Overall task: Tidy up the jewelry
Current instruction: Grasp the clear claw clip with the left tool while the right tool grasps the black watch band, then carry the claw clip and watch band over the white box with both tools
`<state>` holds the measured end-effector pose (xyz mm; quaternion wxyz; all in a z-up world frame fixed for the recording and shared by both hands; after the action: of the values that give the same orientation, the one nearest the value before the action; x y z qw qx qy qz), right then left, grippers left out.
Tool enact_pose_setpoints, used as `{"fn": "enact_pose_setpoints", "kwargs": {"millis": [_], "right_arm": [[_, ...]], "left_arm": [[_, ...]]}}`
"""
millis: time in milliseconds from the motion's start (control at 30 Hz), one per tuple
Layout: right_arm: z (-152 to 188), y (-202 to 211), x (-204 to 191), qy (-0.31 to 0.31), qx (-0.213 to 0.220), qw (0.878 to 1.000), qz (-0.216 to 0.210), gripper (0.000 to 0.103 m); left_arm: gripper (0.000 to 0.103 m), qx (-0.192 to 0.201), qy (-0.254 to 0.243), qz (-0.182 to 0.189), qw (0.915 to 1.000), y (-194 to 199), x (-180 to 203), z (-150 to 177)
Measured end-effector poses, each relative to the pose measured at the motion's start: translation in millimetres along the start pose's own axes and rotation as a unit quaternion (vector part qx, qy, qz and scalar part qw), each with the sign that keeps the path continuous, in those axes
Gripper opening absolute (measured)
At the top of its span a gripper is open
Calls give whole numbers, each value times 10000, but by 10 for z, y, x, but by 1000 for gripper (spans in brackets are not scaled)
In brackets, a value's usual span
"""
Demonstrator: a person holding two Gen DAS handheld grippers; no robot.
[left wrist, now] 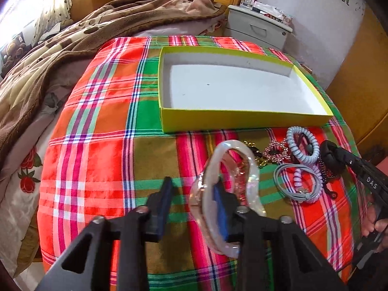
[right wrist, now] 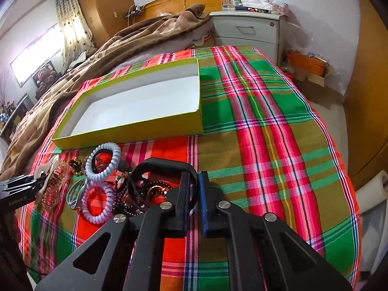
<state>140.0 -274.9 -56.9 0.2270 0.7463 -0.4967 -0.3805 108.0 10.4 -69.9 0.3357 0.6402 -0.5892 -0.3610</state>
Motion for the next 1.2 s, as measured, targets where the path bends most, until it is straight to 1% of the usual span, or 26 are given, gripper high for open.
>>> {"fn": "enact_pose_setpoints", "kwargs": {"millis": [33,100,133,367,500,733,967,1133,1200], "right_arm": [[-2,6,-2,0,9,10000,-3,6],[-5,16,-5,7,30,10000,0,6],[-10,25,-4,7,55,10000,-5,6],[-24,122,-1,-70,264,9996,-68,6],[-56,182,15,-149,381,9991,-87,6],[-210,318,-29,-125,584,9982,-48,6],[-518,382,-111,-46,761,9971,-38,6],[-787,288,-167,14,784,9969,6,6],[-886,232,-183,27,781,9969,47,6]], "left_arm": [[26,5,21,32,10000,4,1,3],[24,-7,76,140,9999,5,3,9],[20,-8,92,155,9998,8,3,9],[20,25,232,284,9993,41,-34,21],[20,160,313,355,9988,116,-66,-10],[20,254,295,391,9985,213,-69,-101],[20,428,272,355,9981,305,-121,-359],[20,512,229,358,9978,298,-157,-647],[20,479,258,381,9978,253,-179,-750]]}}
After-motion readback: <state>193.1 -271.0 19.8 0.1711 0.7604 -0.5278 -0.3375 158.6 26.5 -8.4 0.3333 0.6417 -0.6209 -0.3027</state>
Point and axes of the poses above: each gripper's, at about its wrist camera, not at the fingertips, and y roughly against the way its jaws point, x to its right, z to its underside, the point moved 5 cm from there along -y, roughly the way its jaws point, and after that the axes turned 12 degrees about -z, right-handed, at the moved point
